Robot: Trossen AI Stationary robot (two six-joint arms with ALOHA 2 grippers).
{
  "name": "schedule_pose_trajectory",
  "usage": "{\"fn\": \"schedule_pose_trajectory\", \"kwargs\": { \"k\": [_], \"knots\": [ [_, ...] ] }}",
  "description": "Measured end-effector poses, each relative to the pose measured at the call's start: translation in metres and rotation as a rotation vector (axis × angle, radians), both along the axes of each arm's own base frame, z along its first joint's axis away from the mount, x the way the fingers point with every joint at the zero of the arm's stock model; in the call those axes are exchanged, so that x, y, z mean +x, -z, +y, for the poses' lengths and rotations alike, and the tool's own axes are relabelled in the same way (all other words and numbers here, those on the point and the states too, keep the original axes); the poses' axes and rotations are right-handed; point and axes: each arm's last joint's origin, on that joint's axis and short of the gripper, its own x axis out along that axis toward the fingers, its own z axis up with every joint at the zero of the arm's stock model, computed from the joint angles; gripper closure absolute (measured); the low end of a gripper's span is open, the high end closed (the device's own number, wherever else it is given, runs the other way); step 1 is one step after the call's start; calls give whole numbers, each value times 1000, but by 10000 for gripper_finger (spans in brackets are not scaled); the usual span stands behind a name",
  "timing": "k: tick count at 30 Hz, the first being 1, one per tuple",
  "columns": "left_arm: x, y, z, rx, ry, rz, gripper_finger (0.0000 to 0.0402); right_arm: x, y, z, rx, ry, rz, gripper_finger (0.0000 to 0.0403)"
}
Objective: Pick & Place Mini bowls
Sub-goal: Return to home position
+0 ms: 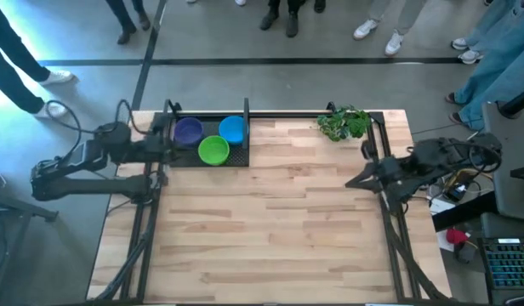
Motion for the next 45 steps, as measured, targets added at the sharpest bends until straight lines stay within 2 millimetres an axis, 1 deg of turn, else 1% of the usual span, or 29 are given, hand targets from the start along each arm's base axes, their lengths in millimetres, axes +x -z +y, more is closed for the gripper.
{"fn": "schedule_pose_trajectory", "kwargs": {
  "k": [3,8,12,13,18,20,25,28,35,42,45],
  "knots": [
    [-12,5,-2,0,-1,-35,401,-13,8,-5,30,3,-46,395],
    [-26,12,-5,-14,10,-86,401,-34,18,-12,70,8,-103,395],
    [-33,17,-9,-11,87,-131,401,-49,26,-18,90,8,-149,395],
    [-36,16,-10,-3,103,-165,401,-53,28,-19,100,9,-158,395],
    [-53,18,-14,18,113,-273,401,-69,36,-25,132,9,-208,395],
    [-55,24,-14,10,114,-258,401,-75,38,-27,139,9,-229,395],
    [-66,25,-16,12,116,-310,401,-89,46,-32,156,7,-283,395],
    [-68,29,-16,10,116,-304,401,-97,50,-34,165,6,-311,395],
    [-79,30,-19,18,117,-341,402,-111,61,-39,188,7,-374,395],
    [-88,31,-20,27,117,-375,402,-109,62,-39,179,27,-364,395],
    [-89,32,-20,28,117,-372,402,-110,62,-40,181,29,-369,395]
  ]
}}
